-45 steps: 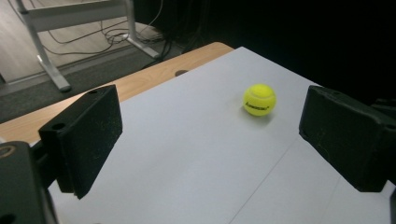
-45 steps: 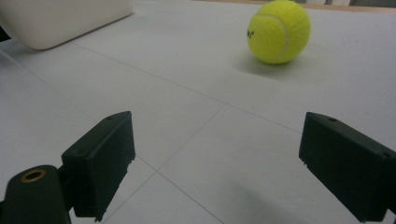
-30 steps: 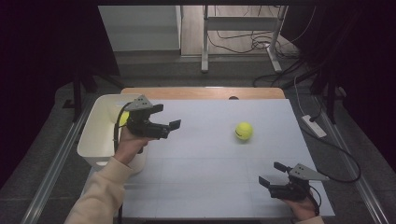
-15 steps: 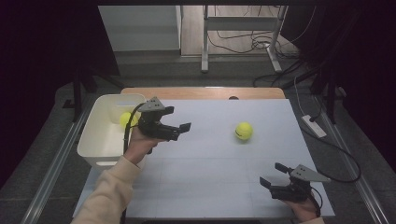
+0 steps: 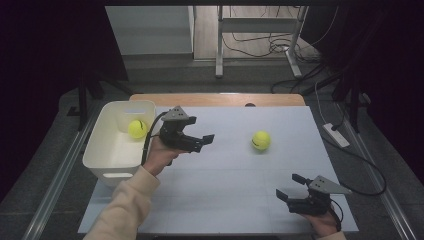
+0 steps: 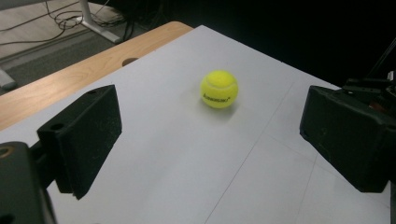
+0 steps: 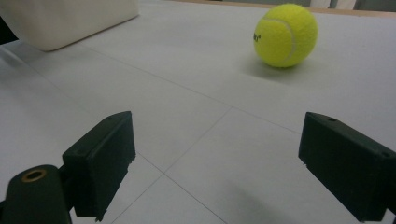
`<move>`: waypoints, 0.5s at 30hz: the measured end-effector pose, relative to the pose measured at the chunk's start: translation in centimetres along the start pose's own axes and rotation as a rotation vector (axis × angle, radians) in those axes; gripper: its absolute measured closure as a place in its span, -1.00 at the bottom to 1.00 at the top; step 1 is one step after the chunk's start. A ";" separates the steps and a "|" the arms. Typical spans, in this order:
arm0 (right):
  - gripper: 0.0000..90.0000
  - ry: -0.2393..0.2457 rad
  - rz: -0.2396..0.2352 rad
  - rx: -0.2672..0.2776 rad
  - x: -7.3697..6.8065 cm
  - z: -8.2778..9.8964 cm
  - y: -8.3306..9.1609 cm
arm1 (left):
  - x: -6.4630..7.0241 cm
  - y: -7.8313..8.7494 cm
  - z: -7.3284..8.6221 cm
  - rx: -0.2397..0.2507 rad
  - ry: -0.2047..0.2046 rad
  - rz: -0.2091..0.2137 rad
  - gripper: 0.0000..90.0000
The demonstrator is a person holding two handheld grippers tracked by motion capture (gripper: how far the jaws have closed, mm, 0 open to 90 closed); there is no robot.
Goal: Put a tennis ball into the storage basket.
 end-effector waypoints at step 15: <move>-0.77 0.004 -0.004 0.000 -0.2 0.0 0.0 | 0.3 -3.5 -0.1 -0.034 0.009 0.027 -0.86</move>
Point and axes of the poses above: each handheld gripper's, and its own axes: y roughly backward along the jaws, z roughly out of its underside, x roughly to its right, the point moved 3 cm from there along -y, roughly forward along the jaws, and after that the axes turned 1 degree about -y, right-handed, at the moved point
